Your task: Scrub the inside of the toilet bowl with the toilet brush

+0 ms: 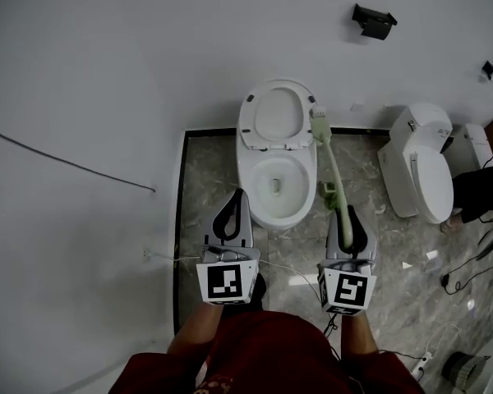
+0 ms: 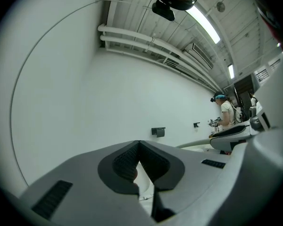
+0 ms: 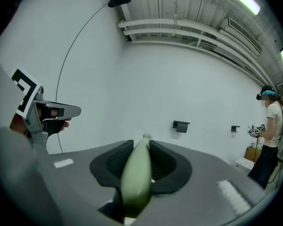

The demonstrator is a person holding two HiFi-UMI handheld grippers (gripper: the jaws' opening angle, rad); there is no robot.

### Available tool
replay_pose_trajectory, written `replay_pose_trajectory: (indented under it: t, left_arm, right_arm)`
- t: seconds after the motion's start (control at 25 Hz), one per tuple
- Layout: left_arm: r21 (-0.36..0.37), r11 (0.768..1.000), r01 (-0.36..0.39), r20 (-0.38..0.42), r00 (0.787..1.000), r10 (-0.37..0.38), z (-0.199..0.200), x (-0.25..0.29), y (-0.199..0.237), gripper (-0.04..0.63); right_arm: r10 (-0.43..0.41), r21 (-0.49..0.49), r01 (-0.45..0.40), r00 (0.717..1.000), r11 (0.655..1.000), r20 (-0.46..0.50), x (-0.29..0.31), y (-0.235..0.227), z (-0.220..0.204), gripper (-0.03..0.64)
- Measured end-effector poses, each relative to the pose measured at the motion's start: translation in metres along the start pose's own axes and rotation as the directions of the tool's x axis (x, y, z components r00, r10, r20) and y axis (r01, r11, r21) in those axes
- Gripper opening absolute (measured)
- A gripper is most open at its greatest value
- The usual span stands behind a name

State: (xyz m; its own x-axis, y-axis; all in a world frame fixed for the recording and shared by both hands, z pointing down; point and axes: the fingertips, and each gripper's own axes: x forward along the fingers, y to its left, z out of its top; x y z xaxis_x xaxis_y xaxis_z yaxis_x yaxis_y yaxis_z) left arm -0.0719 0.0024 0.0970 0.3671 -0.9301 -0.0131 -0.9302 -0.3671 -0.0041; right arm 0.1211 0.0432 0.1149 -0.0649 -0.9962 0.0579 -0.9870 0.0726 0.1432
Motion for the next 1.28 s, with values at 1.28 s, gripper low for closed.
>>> replay_pose_trajectory:
  t: [1.28]
  left_arm:
    - [0.014, 1.0, 0.024, -0.136, 0.991, -0.022, -0.229, 0.174, 0.019, 0.005]
  right_arm:
    - [0.244, 0.087, -0.229, 0.886, 0.97, -0.394, 0.182, 0.022, -0.258, 0.115]
